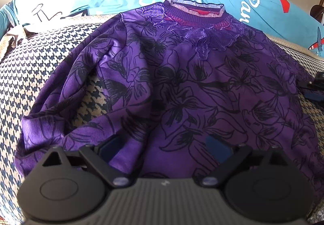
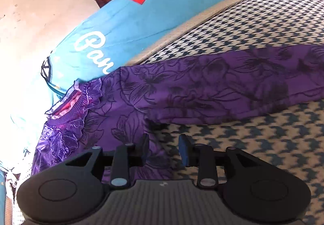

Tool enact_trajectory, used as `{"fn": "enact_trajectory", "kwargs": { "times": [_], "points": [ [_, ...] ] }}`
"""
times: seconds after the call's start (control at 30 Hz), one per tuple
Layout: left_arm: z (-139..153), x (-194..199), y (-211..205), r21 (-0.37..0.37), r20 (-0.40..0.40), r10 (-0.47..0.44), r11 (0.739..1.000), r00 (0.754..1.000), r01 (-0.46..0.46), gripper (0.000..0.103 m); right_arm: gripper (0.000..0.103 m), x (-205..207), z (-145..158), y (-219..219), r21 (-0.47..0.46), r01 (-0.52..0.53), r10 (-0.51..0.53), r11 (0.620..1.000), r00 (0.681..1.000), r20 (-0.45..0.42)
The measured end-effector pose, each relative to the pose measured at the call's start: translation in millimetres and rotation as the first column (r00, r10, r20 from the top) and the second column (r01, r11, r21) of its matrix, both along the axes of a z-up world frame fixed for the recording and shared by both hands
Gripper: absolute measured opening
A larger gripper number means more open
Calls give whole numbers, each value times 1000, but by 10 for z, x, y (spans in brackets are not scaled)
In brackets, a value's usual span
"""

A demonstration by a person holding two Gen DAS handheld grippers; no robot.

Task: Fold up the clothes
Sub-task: 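Grasp the sleeve near the shoulder with the right tool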

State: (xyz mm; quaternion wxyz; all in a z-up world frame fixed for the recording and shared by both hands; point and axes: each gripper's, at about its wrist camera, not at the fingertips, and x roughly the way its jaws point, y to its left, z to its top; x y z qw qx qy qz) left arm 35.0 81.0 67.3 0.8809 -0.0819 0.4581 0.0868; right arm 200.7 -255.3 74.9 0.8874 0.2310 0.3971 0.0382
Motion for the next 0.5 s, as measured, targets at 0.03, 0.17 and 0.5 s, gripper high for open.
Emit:
{"fn": "enact_trajectory", "kwargs": {
  "times": [0.03, 0.17, 0.5],
  "points": [
    [-8, 4, -1, 1, -3, 0, 1000, 1000, 0, 96, 32, 37, -17, 33, -7, -3, 3, 1000, 1000, -2],
    [-36, 23, 3, -1, -11, -1, 1000, 1000, 1, 96, 32, 182, -87, 146, -37, -4, 4, 999, 1000, -6],
    [-98, 65, -14, 9, -30, 2, 1000, 1000, -2, 96, 11, 338, -199, 249, -58, 4, -3, 998, 1000, 20]
  ]
}}
